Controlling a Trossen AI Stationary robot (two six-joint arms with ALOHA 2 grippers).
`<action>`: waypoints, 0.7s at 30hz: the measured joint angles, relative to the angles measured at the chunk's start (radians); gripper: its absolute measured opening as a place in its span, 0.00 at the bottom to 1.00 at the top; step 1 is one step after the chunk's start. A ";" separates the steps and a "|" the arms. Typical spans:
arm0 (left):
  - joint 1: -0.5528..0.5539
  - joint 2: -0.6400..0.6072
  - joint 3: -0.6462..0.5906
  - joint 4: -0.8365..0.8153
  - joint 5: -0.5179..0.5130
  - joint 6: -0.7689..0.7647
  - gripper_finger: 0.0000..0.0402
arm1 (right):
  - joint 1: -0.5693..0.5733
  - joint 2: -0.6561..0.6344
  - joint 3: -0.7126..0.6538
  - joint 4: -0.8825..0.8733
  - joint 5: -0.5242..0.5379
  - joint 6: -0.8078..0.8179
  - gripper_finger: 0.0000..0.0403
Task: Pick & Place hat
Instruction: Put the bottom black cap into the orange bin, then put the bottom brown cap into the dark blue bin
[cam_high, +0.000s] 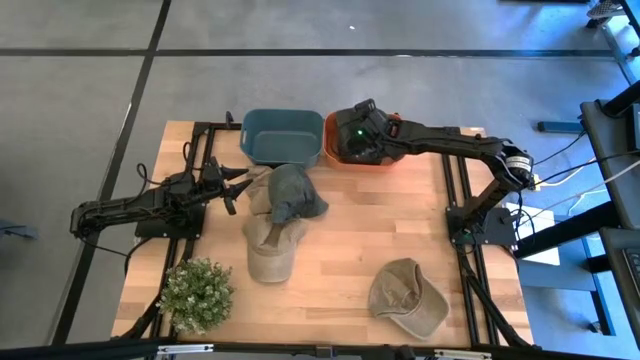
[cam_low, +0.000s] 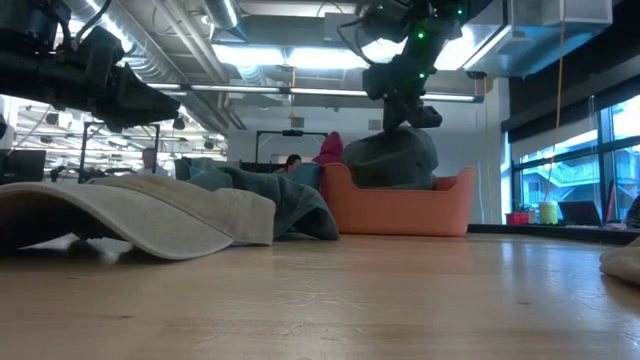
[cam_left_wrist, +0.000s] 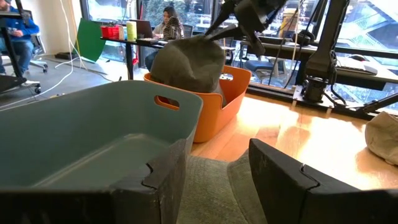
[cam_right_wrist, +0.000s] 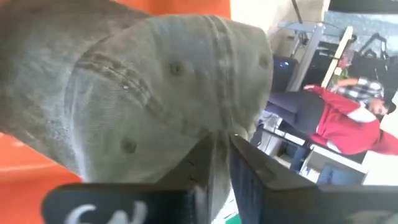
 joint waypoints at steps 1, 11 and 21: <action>0.000 0.000 0.000 0.000 0.000 0.000 0.42 | -0.004 0.000 0.000 0.002 0.004 0.012 0.14; 0.000 0.000 0.000 0.000 0.000 0.000 0.42 | -0.001 -0.005 0.001 0.059 0.166 0.040 0.38; 0.000 0.000 0.000 0.000 0.000 0.000 0.42 | 0.095 -0.194 0.001 -0.048 -0.161 0.421 0.43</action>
